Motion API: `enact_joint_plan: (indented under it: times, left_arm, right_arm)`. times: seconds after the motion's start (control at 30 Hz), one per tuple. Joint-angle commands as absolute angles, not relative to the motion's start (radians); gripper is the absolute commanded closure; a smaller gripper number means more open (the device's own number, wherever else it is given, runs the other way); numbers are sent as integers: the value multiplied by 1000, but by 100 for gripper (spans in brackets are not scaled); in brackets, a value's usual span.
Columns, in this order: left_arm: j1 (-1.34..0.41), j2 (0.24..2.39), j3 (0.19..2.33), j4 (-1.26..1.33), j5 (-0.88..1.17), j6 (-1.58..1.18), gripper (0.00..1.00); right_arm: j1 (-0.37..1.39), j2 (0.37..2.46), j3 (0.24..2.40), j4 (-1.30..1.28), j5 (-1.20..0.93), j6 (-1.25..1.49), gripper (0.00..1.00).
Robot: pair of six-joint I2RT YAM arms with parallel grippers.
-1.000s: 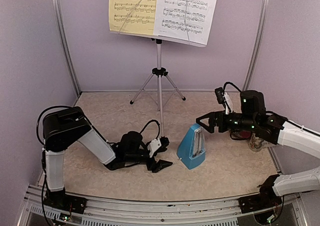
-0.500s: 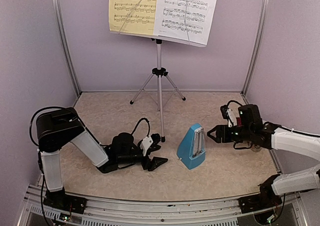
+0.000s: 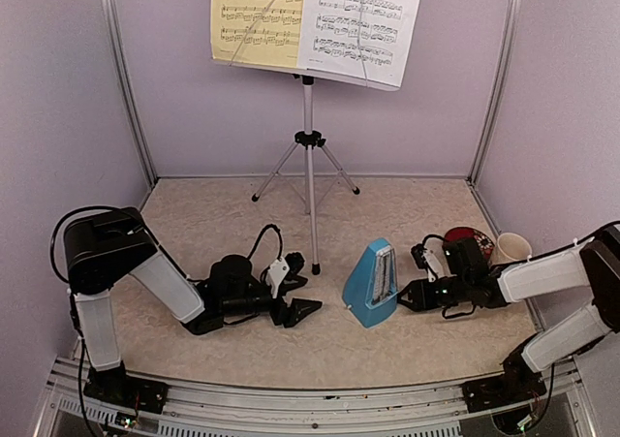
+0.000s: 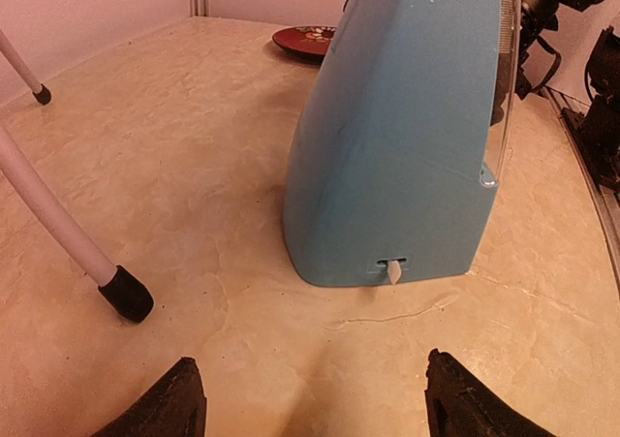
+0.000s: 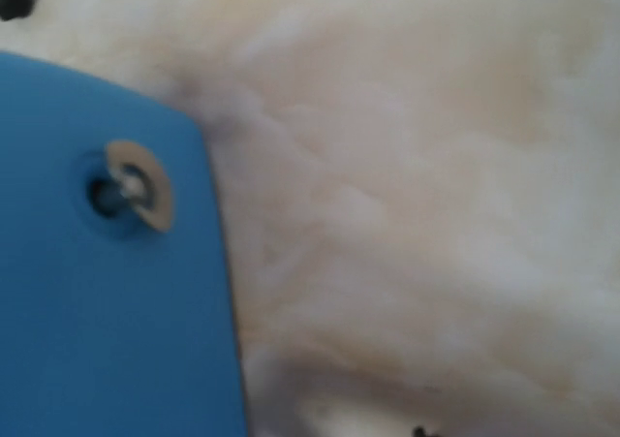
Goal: Set up the instrument practice props
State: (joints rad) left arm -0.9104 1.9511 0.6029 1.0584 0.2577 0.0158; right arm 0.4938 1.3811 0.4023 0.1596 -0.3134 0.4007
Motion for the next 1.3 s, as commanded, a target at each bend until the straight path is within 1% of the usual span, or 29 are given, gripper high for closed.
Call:
enact_joint_plan:
  times: [0.0,0.13,0.3,0.47,0.57,0.73,0.83,0.93,1.03,1.13,1.27]
  left_arm:
    - [-901,1900,569,1114,258,-14,24]
    - [-898,1869,541,1134,249,-31,24]
    - [-896,1839,523,1138,246,-40,23]
    - [-897,1815,512,1133,251,-48,21]
    - [-898,1803,509,1124,257,-48,18]
    - [-913,1792,512,1107,251,-37,14]
    - [-928,1797,517,1107,249,-29,13]
    - [-956,1809,531,1106,253,-5,12]
    - [-1006,1818,550,1101,185,13,2]
    - [-1073,1819,554,1143,79,-51,1]
    - [-1189,1817,605,1103,-225,-141,1]
  right_arm:
    - [548,1427,383,295,-393,371,58]
    - [623,1460,385,340,-436,367,59]
    - [714,1489,384,405,-475,382,58]
    - [817,1517,431,433,-481,395,56]
    - [820,1471,411,451,-464,399,56]
    - [790,1371,366,347,-359,351,51]
    - [742,1322,330,353,-361,334,48]
    - [673,1287,304,394,-407,297,45]
    - [612,1279,279,464,-490,287,41]
    - [595,1290,276,507,-540,294,40]
    - [595,1308,278,530,-547,303,40]
